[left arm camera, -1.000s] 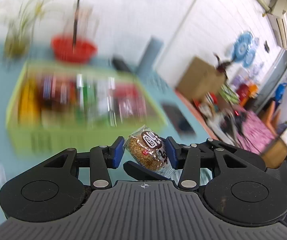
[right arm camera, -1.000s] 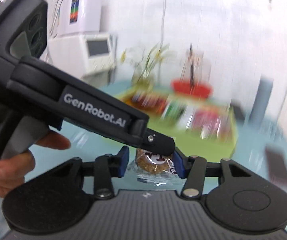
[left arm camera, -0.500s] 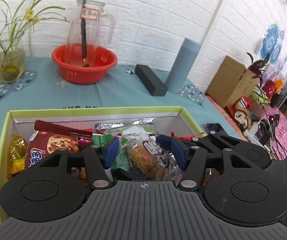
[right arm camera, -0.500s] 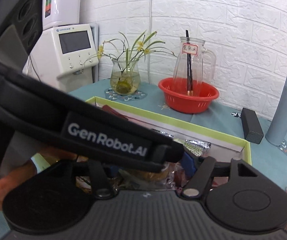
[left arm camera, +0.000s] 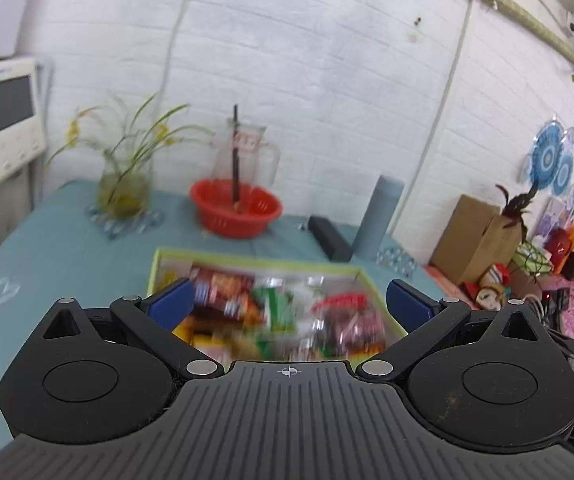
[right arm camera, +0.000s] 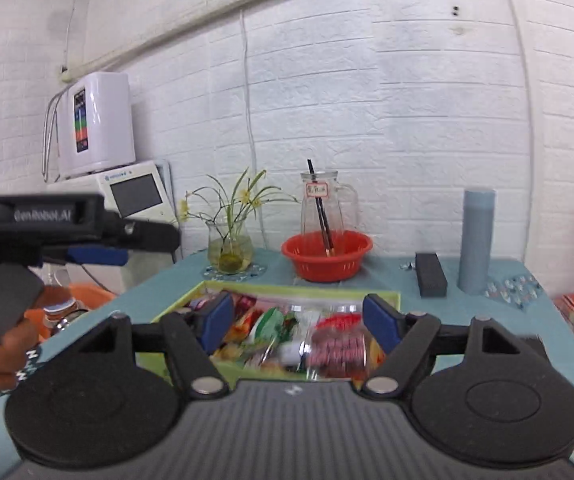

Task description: Organize snacks

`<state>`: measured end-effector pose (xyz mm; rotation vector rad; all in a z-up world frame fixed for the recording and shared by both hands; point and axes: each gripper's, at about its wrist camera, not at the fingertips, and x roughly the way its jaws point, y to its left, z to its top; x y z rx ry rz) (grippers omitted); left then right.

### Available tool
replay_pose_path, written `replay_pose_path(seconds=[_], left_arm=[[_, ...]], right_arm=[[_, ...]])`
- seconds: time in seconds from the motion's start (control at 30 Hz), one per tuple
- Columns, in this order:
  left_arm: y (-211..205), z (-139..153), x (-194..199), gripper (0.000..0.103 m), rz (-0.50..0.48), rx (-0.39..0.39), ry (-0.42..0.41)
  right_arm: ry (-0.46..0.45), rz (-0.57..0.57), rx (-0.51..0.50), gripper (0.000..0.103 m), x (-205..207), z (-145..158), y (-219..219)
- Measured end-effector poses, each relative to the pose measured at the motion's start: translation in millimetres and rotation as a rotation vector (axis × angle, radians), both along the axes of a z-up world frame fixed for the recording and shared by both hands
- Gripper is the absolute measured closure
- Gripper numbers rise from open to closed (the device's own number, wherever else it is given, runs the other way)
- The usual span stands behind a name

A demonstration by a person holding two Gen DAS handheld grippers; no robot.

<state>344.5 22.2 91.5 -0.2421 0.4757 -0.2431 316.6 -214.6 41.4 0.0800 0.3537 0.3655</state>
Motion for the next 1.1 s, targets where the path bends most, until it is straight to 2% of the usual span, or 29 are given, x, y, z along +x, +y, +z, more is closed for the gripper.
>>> replay_pose_path(seconds=[0.17,0.27,0.37,0.43,0.5,0.53,0.6,0.7,0.8,0.9,1.0,1.1], left_arm=[[-2,-41,-65,0.011,0.031,0.013,0.111],[-5,-70,-101,0.011,0.039,-0.025,0.178],[-15,-101,-138,0.015,0.019,-0.060,0.236],[-25,-116,-160,0.021,0.009,-0.033,0.281],[-32,-119,-185,0.024,-0.012,0.006,0.269],[-34,-118,-200,0.024,-0.010,0.021,0.246],[-37,-112,-229,0.023,-0.012,0.051,0.194],[-41,-102,-265,0.023,-0.025,0.093,0.137],[-47,-92,-290,0.019,-0.025,0.127,0.097],[-47,-84,-313,0.020,-0.010,0.141,0.042],[-45,-80,-333,0.026,0.025,0.153,0.011],[-39,-81,-345,0.024,0.035,0.128,0.007]], right_arm=[[0.113,-0.080,0.029,0.024,-66,-24,-1],[0.157,-0.140,0.012,0.024,-109,-39,-2],[0.168,-0.275,0.072,0.024,-153,-61,-9],[0.219,-0.368,0.111,0.024,-176,-75,-15],[0.299,-0.421,0.109,0.024,-192,-80,-20],[0.308,-0.434,0.122,0.024,-203,-81,-22],[0.281,-0.450,0.147,0.024,-229,-79,-24],[0.245,-0.454,0.079,0.024,-263,-72,-16],[0.186,-0.450,0.034,0.024,-293,-63,-8],[0.139,-0.432,0.034,0.024,-318,-56,-3],[0.094,-0.428,0.027,0.024,-339,-51,0],[0.049,-0.432,0.019,0.024,-355,-50,4]])
